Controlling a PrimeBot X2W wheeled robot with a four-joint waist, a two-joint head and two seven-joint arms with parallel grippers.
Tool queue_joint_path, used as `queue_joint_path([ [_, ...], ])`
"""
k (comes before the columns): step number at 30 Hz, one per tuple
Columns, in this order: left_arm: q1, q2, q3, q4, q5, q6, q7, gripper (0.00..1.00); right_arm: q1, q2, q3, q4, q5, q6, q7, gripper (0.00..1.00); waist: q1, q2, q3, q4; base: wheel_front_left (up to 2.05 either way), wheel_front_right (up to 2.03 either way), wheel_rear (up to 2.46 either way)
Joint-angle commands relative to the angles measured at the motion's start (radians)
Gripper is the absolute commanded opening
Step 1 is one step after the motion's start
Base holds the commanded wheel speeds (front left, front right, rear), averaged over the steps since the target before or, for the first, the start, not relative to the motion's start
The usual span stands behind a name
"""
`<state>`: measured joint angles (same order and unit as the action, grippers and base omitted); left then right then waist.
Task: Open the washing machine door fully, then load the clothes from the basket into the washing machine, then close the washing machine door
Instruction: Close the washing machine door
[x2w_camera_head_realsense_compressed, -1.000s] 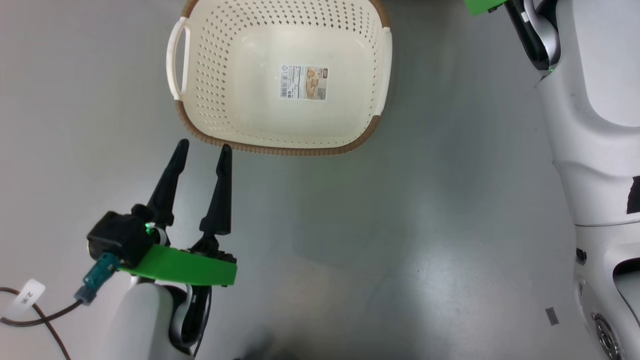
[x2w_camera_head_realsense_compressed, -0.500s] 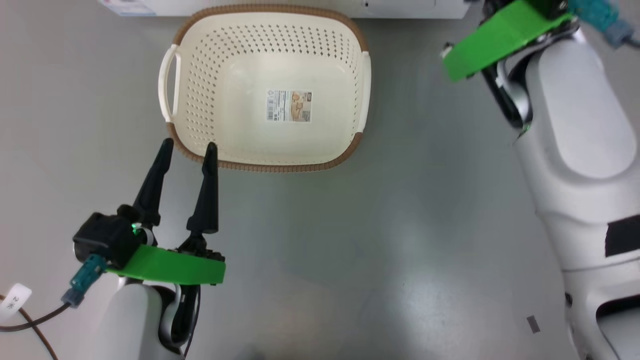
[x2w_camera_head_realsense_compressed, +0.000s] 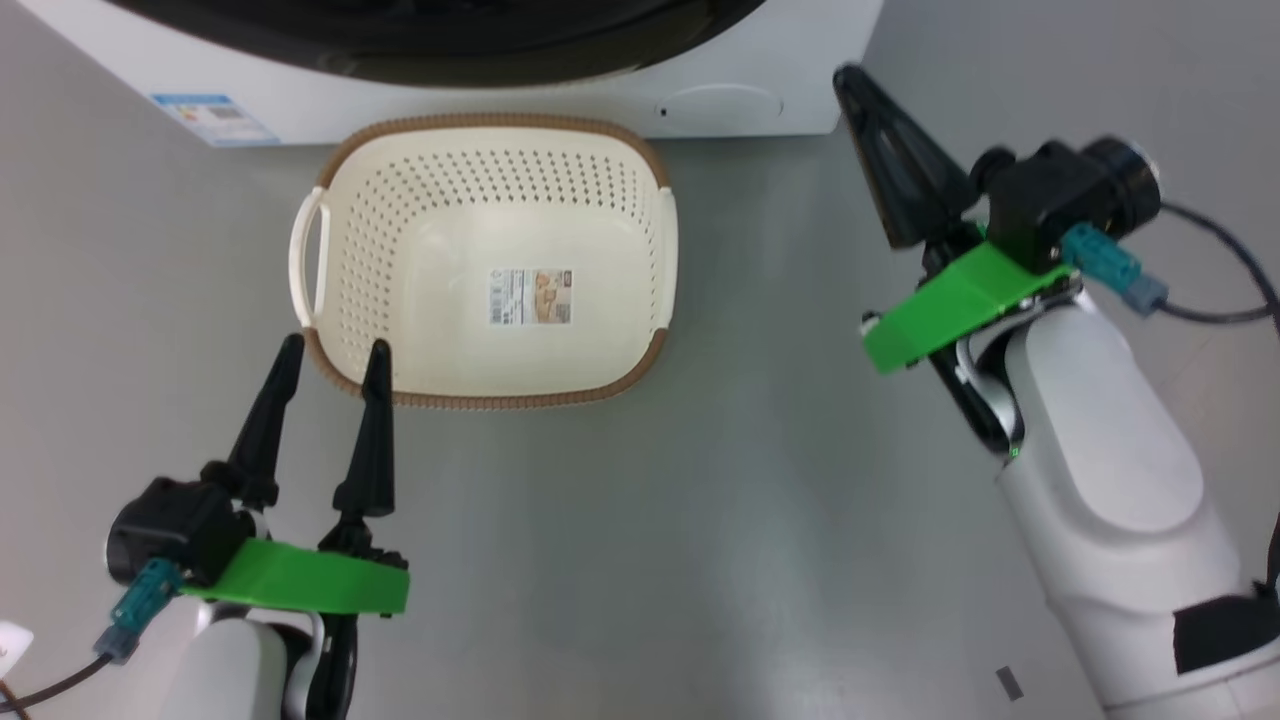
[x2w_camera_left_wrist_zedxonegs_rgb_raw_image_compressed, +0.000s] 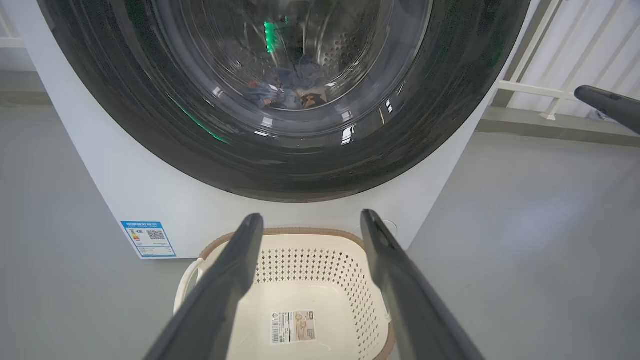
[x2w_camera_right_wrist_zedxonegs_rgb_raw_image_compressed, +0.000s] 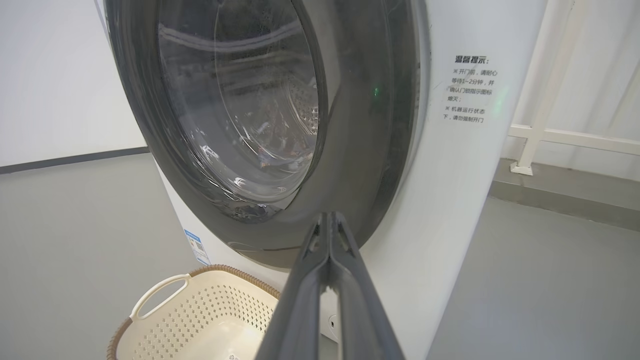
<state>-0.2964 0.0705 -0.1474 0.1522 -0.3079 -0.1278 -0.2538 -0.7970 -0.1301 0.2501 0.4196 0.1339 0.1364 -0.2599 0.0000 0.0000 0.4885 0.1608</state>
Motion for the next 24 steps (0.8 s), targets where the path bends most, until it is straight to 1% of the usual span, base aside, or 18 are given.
queue_joint_path([
  [1, 0.026, 0.037, 0.044, -0.025, 0.008, -0.003, -0.008, 1.00, 0.054, 0.026, 0.014, -0.035, 0.018, -0.006, -0.002, 0.00, 0.0000, 0.0000, -0.057, -0.044, 0.00, 0.00, 0.00],
  [9, 0.090, 0.041, 0.080, -0.014, 0.019, -0.003, -0.008, 1.00, 0.226, 0.033, 0.028, -0.082, 0.015, -0.006, -0.002, 0.00, 0.0000, 0.0000, -0.166, -0.099, 0.00, 0.00, 0.00],
  [17, 0.152, 0.040, 0.109, -0.007, 0.038, -0.003, -0.008, 1.00, 0.391, 0.051, -0.003, -0.118, 0.014, -0.006, -0.002, 0.00, 0.0000, 0.0000, -0.256, -0.137, 0.00, 0.00, 0.00],
  [24, 0.208, 0.036, 0.138, -0.013, 0.051, -0.003, -0.008, 1.00, 0.486, 0.066, -0.026, -0.154, 0.004, -0.006, -0.002, 0.00, 0.0000, 0.0000, -0.307, -0.167, 0.00, 0.00, 0.00],
])
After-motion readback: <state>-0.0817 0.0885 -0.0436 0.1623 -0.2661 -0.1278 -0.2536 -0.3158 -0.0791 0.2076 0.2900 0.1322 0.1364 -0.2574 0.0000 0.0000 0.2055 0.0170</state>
